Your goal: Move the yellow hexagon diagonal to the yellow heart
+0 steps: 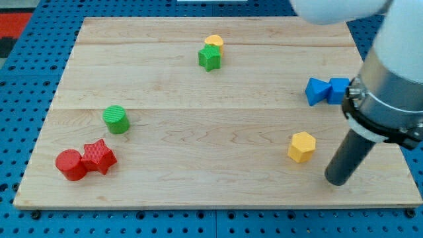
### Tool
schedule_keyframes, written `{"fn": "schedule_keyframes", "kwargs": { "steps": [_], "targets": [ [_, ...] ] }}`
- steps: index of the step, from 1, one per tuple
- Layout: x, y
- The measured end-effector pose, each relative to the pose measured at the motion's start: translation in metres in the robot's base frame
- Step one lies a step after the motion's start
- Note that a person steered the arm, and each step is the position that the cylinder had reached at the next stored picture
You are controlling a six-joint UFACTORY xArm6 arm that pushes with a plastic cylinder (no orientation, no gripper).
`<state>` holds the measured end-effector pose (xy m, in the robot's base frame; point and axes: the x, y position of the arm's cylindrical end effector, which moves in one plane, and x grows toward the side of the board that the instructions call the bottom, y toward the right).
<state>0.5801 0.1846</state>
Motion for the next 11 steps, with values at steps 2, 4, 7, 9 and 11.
{"fn": "schedule_keyframes", "kwargs": {
  "steps": [2, 4, 7, 9, 11],
  "targets": [
    [-0.041, -0.017],
    [-0.159, -0.058],
    [-0.103, -0.01],
    [-0.003, -0.015],
    [-0.028, -0.063]
  ]
}}
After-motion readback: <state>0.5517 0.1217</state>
